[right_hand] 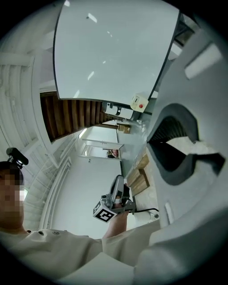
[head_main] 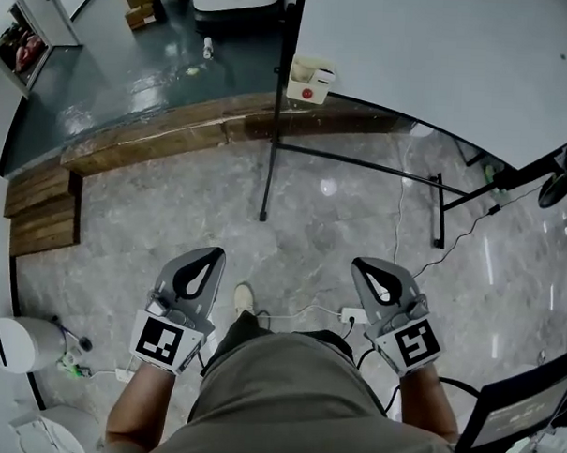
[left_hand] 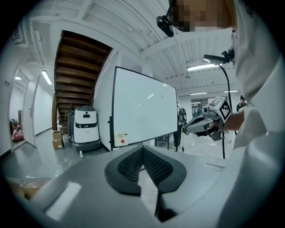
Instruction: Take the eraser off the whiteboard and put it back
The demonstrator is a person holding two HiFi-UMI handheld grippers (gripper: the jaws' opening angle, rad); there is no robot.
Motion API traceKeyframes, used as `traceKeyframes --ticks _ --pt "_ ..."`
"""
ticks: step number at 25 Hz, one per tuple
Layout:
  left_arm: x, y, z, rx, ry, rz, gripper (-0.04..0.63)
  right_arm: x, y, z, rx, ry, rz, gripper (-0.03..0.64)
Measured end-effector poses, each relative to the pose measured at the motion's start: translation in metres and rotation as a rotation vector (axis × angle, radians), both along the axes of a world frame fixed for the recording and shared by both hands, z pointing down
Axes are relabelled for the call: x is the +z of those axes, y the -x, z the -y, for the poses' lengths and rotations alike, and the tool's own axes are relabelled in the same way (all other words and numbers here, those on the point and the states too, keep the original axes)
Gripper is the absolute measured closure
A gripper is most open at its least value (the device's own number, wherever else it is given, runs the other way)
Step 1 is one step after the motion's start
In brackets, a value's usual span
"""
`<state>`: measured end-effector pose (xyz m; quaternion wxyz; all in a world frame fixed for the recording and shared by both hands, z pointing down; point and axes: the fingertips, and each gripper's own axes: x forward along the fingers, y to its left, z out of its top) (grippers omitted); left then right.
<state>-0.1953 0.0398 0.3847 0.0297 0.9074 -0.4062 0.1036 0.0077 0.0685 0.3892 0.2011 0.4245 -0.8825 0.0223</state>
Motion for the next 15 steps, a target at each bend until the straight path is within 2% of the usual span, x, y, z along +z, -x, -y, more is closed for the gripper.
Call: traceKeyframes --ticks 5,8,12,15 --pt "-0.012 -0.063 -0.072 -0.085 0.003 0.048 0.592 -0.001 -0.074 -0.066 -0.051 0.007 0.028 0.614" --pt "-0.027 -0.098 -0.121 -0.145 -0.043 0.021 0.592 0.007 -0.122 -0.104 -0.082 0.015 0.033 0.614" --pt "-0.033 -0.124 -0.185 -0.228 -0.038 0.064 0.592 0.019 -0.161 -0.151 -0.137 0.042 0.051 0.614" --pt "-0.036 -0.138 -0.221 -0.240 -0.011 0.106 0.592 0.020 -0.178 -0.179 -0.163 0.032 0.062 0.614"
